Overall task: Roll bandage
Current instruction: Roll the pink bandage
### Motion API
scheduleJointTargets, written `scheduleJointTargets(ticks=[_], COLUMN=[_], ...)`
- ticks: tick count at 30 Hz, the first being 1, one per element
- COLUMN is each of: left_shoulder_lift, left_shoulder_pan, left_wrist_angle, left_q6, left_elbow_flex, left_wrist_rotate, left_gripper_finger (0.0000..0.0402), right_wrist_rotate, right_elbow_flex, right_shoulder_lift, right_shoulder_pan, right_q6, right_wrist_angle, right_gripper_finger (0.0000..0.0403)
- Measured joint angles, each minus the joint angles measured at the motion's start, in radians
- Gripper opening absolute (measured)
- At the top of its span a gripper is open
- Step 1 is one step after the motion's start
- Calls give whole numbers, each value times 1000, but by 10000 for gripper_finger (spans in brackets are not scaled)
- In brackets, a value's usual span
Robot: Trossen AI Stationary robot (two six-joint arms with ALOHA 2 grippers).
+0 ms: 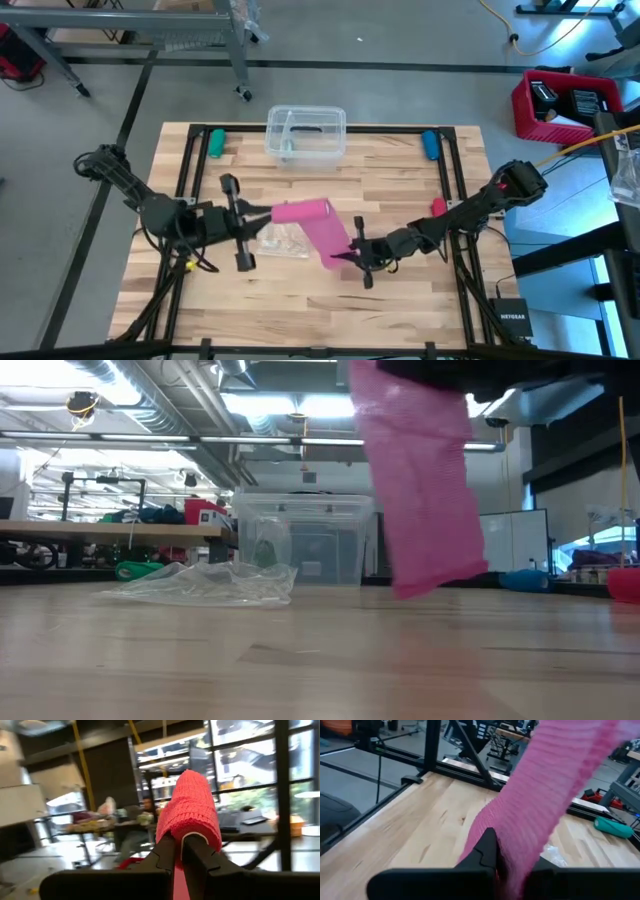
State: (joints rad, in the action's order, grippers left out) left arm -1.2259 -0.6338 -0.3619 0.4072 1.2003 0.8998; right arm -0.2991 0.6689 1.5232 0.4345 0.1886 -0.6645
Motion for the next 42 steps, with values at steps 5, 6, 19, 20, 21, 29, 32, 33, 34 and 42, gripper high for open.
scheduleJointTargets(ticks=[5,6,19,20,21,29,32,33,34,42], left_shoulder_lift=[5,5,5,5,5,-2,-8,-9,-9,-9], left_shoulder_pan=[37,51,221,233,244,319,332,333,333,337], left_wrist_angle=[-63,-75,-83,-83,-83,-30,-10,-3,6,44], left_q6=[148,170,230,232,232,223,209,205,199,147], left_elbow_flex=[0,0,0,0,0,0,0,0,0,0], left_wrist_rotate=[91,92,96,99,104,108,108,108,108,108], left_gripper_finger=[13,13,13,13,13,13,13,13,13,13], right_wrist_rotate=[-7,-6,-58,-80,-100,-140,-144,-148,-158,-205], right_elbow_flex=[0,0,191,218,245,457,547,576,602,746], right_shoulder_lift=[-36,-45,-79,-79,-79,-79,-79,-79,-79,-79], right_shoulder_pan=[46,55,176,188,200,285,317,329,341,398], right_q6=[-2,-6,-35,-40,-41,3,24,31,42,111], right_wrist_angle=[6,7,236,288,337,579,654,670,680,698], right_gripper_finger=[4,4,4,4,4,5,5,5,5,5])
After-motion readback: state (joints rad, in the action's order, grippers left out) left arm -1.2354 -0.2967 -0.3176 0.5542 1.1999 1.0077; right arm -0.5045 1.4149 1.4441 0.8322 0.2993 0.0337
